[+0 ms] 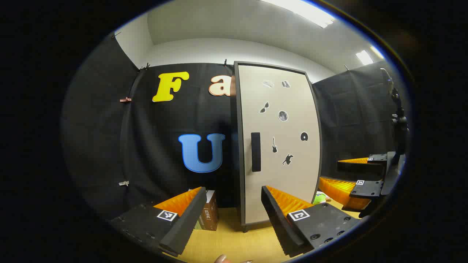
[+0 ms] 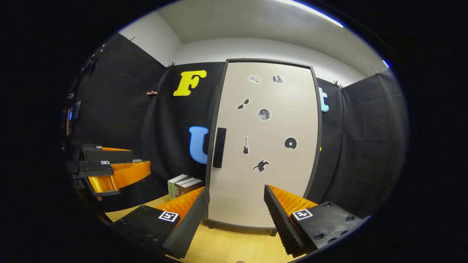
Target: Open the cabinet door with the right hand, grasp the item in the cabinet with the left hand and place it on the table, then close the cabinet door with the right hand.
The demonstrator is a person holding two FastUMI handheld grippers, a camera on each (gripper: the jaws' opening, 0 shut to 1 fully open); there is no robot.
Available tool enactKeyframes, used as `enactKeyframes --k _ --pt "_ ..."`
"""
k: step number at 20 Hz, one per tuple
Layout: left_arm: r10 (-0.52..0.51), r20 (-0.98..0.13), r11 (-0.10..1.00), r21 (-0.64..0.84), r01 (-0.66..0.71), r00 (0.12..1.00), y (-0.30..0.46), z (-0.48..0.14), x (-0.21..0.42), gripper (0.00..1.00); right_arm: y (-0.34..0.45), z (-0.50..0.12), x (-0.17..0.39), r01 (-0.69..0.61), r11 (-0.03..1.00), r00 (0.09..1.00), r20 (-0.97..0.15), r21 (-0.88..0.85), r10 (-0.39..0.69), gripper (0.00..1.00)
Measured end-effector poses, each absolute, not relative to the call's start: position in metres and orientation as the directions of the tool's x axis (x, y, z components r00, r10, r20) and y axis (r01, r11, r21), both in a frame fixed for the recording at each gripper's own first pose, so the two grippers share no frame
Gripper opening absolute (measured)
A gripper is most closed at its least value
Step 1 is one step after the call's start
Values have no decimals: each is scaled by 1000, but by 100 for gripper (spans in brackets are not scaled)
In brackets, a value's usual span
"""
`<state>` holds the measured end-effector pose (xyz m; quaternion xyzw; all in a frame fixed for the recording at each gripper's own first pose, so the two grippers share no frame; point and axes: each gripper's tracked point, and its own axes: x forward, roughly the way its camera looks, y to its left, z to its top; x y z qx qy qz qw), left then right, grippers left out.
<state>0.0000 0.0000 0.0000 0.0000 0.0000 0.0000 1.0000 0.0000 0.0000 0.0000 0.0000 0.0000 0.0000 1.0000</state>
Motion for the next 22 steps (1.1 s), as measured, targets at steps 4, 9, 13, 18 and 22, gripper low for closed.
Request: enactKeyframes --k 4,9,13,18,22 --pt "1 -20 1000 -5 -1 1000 2 -4 1 94 4 4 0 -7 1000 1000 16 -12 8 96" --pt "14 -29 1000 -9 -14 999 3 -8 2 94 5 3 0 -7 1000 1000 15 -5 7 96" --pt "26 -33 1000 -15 -27 999 4 -11 4 95 4 4 0 1 1000 1000 14 -4 -1 96" --pt "32 -28 999 -20 -32 999 6 -12 5 94 6 2 1 -2 1000 1000 11 30 2 96" --pt "24 -53 999 -41 -26 998 8 -20 7 95 8 10 9 3 998 1000 30 62 -5 96"
